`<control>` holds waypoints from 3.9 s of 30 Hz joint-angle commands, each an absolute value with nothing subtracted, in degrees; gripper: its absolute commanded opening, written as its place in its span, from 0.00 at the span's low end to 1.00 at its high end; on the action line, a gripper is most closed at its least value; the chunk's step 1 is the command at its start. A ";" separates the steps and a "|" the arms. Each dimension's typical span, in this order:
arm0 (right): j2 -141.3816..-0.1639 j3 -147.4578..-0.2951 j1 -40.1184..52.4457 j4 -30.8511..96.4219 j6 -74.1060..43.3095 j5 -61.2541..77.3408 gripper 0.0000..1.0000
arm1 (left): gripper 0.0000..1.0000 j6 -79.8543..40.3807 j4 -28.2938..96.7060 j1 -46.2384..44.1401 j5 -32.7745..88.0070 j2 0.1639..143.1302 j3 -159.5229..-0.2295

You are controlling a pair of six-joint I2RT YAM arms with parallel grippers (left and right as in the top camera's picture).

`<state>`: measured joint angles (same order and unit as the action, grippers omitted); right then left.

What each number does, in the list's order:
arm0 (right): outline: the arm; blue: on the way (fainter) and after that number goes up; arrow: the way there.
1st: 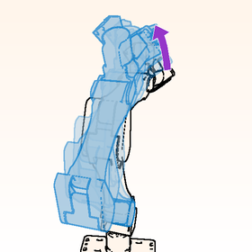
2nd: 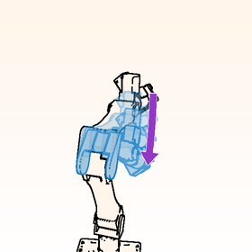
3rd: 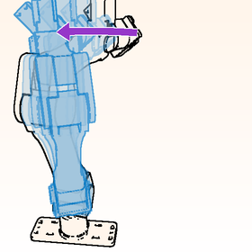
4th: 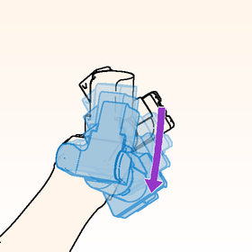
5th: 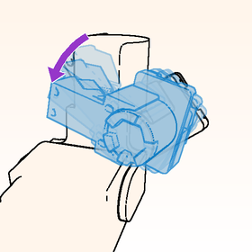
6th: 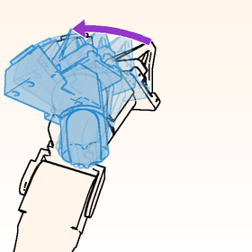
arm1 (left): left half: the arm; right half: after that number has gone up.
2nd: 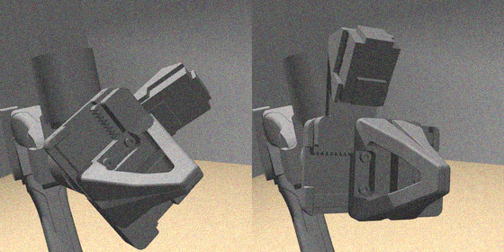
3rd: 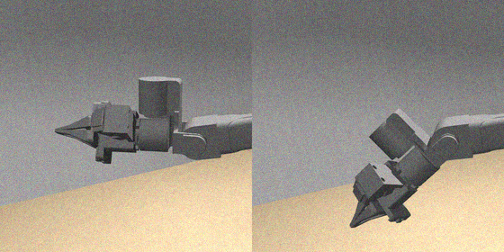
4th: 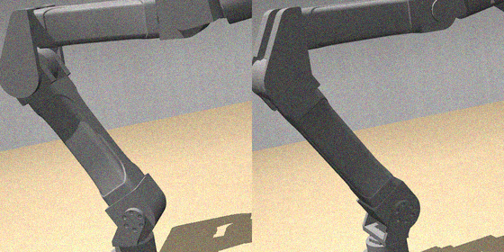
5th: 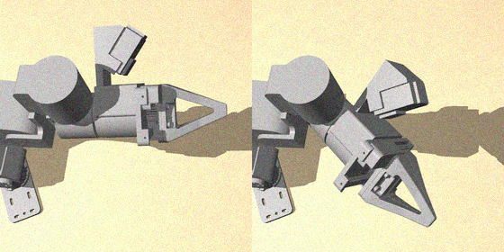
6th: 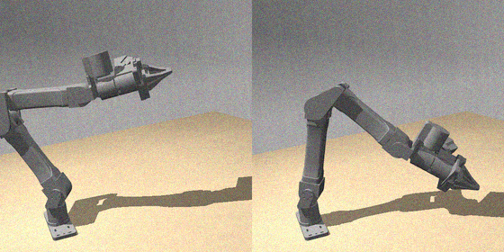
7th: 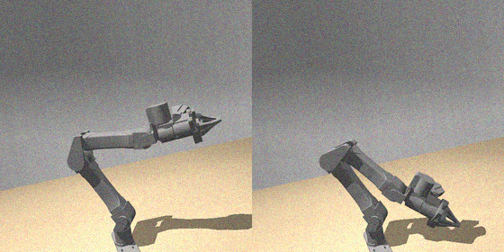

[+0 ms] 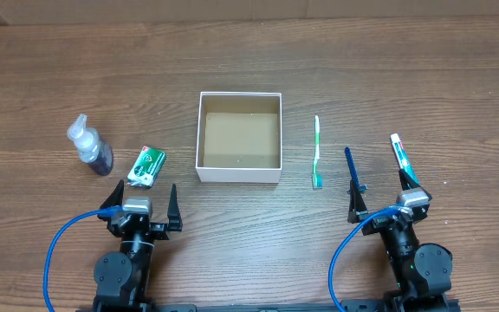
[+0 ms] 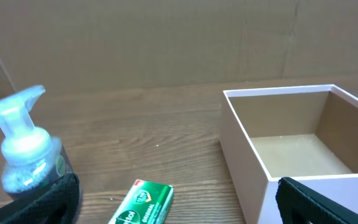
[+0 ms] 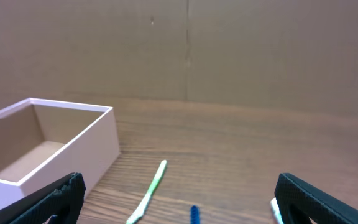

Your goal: Pack container

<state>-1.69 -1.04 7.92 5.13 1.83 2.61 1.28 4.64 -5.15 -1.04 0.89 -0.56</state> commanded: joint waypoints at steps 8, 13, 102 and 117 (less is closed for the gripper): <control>-14.90 -16.12 8.19 15.42 -4.78 3.11 1.00 | 1.00 -6.46 21.47 -4.78 -5.52 7.14 -19.00; -28.51 -30.52 8.19 25.80 -4.82 3.11 1.00 | 1.00 -6.52 31.99 -4.78 -8.80 19.31 -34.57; -58.96 -59.88 4.78 50.11 -6.07 3.09 1.00 | 0.04 4.89 68.12 12.27 5.41 98.67 -100.75; -58.98 -59.88 4.78 50.30 -6.52 3.11 1.00 | 0.04 -11.42 70.19 -17.10 -0.56 100.82 -117.80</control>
